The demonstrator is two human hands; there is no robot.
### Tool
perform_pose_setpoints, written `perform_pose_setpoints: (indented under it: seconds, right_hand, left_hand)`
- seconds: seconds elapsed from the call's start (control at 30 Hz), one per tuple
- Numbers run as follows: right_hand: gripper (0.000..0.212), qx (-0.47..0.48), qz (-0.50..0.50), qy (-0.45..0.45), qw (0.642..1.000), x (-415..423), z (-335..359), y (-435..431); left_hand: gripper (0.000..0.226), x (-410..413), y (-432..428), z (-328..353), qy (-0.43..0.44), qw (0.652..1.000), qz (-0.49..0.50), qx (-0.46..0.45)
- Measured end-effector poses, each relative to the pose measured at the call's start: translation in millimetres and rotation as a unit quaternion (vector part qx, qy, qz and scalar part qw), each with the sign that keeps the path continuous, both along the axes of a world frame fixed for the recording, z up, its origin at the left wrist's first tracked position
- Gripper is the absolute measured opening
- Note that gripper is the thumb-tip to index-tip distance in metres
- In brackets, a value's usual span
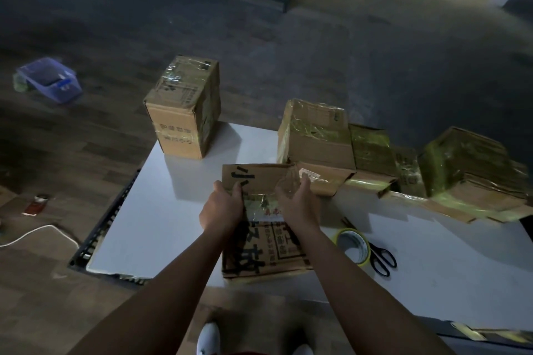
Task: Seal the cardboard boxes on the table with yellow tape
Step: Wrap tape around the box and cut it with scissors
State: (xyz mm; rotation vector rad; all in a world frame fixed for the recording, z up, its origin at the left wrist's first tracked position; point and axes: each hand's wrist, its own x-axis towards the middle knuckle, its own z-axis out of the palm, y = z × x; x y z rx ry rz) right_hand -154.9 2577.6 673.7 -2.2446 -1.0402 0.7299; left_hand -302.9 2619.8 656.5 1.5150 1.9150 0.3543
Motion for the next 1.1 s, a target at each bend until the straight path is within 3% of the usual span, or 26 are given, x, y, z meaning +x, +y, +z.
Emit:
perform_pose_setpoints:
  seconds: [0.1,0.2,0.3,0.43,0.53,0.67,0.73,0.8,0.9,1.0,1.1]
  right_hand:
    - [0.086,-0.027,-0.003,0.047,0.999,1.7,1.6,-2.8]
    - [0.065,-0.092,-0.021,0.071,0.993,13.8,0.2,3.2]
    - [0.059,-0.118,-0.030,0.100,0.988,18.9,-1.5,4.5]
    - [0.044,-0.056,-0.008,-0.085,0.995,5.8,-4.5,-11.5]
    - [0.040,-0.043,-0.016,-0.084,0.995,4.5,-3.1,-14.7]
    - [0.049,-0.076,-0.005,-0.030,0.997,15.9,-3.8,-2.2]
    - [0.055,-0.095,-0.018,0.006,0.995,17.2,-3.8,1.6]
    - [0.059,-0.103,-0.039,0.057,0.992,18.9,-6.9,4.0]
    - [0.066,-0.073,-0.053,0.158,0.983,19.7,-10.6,0.0]
    - [0.087,-0.051,-0.051,0.131,0.989,15.8,-6.4,-4.4]
    - [0.083,-0.062,-0.061,0.122,0.989,16.3,-12.0,-1.3]
  left_hand:
    - [0.049,2.2,-2.7,0.9,0.012,1.000,-0.007,0.010]
    - [0.051,3.2,-2.6,2.2,0.016,1.000,-0.009,0.014]
    - [0.054,2.4,-0.4,2.2,0.007,1.000,-0.004,0.000]
    - [0.055,6.1,-9.2,8.8,0.000,0.999,-0.007,0.040]
    - [0.069,8.2,-13.3,12.1,0.030,0.995,-0.053,0.078]
    - [0.072,2.4,-3.4,2.0,-0.071,0.997,-0.011,-0.010]
    - [0.063,0.3,-0.3,-1.2,-0.126,0.991,0.003,-0.045]
    - [0.053,-0.8,2.9,-4.6,-0.204,0.973,0.041,-0.099]
    - [0.054,-3.2,8.1,-1.3,-0.290,0.937,0.088,-0.175]
    - [0.049,0.2,6.9,5.7,-0.284,0.937,0.075,-0.190]
    - [0.046,4.0,2.4,3.5,-0.252,0.956,0.060,-0.136]
